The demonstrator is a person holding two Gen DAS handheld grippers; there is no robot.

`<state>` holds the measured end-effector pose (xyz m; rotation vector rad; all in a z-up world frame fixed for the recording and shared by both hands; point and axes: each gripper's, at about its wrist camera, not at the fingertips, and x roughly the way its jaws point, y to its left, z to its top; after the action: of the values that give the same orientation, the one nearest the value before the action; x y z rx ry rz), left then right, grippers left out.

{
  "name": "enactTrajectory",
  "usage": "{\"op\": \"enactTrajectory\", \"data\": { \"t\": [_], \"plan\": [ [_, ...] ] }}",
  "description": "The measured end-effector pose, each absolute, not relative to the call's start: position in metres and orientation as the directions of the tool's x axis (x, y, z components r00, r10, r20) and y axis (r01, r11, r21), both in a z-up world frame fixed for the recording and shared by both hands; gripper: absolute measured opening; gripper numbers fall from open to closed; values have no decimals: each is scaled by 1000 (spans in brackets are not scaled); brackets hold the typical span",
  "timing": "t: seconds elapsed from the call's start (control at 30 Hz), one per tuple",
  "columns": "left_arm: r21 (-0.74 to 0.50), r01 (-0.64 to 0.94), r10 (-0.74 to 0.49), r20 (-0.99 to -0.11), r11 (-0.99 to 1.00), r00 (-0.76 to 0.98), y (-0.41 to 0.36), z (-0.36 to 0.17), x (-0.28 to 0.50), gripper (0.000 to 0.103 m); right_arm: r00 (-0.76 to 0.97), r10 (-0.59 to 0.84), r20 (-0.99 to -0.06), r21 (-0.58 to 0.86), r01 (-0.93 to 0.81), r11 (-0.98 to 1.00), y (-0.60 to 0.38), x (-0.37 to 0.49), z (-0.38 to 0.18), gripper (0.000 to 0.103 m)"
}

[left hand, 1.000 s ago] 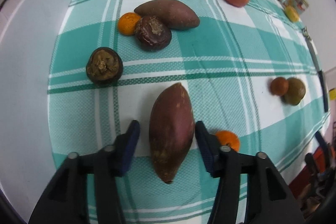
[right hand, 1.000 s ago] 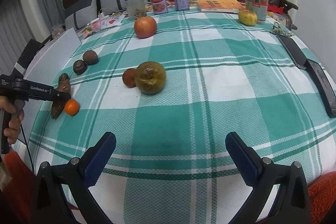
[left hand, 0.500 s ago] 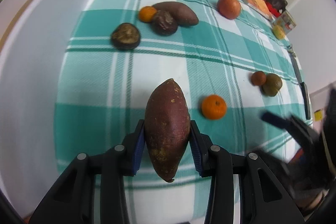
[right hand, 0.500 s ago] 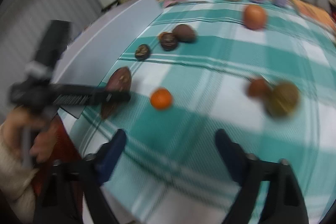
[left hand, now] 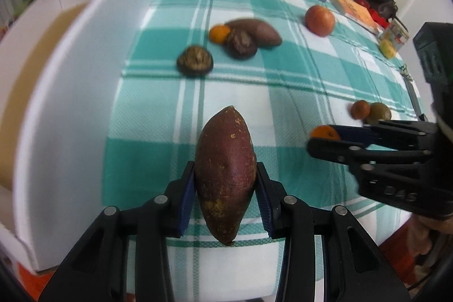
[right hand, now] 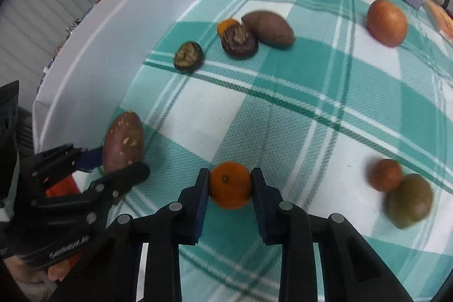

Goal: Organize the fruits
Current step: 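Lift the sweet potato with the left tool while the right tool grasps a mandarin, then carry both fruits over the white box and open both tools to drop them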

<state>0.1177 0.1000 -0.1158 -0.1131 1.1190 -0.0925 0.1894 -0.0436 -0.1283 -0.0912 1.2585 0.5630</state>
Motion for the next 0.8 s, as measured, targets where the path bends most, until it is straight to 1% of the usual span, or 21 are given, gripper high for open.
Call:
{"op": "enactTrajectory", "data": {
  "t": [0.17,0.43,0.47,0.53,0.57,0.63,0.67,0.73,0.77,0.8],
  "plan": [
    [-107,23,-106,-875,994,473,99,-101,116,40,197,368,-909,254,-438,862,-55,185,-107,29],
    [-58,48,-74,-847,997,527,95,-80,111,40,206,363,-909,251,-425,870,-56,180,-97,30],
    [-64,50,-81,-845,997,529,96,-77,110,40,206,362,-909,250,-426,869,-55,179,-95,30],
    [-145,56,-153,-841,988,519,106,-66,108,40,200,367,-909,260,-417,871,-51,179,-92,30],
    [-238,55,-232,-831,970,505,120,-55,107,40,194,381,-904,279,-408,869,-48,178,-85,30],
    [-324,42,-299,-805,945,512,146,-34,106,40,187,440,-879,333,-420,844,-33,175,-63,30],
    [-335,34,-302,-796,941,525,159,-24,105,40,187,478,-858,361,-443,821,-19,174,-46,30],
    [-330,-4,-271,-785,944,558,198,-3,107,40,190,537,-822,394,-491,777,13,171,-16,30],
    [-316,-26,-247,-787,949,566,213,2,108,40,188,570,-800,413,-517,750,33,171,-2,30],
    [-280,-63,-196,-797,958,571,234,4,112,40,181,595,-783,429,-536,727,51,170,8,30]
  ]
}}
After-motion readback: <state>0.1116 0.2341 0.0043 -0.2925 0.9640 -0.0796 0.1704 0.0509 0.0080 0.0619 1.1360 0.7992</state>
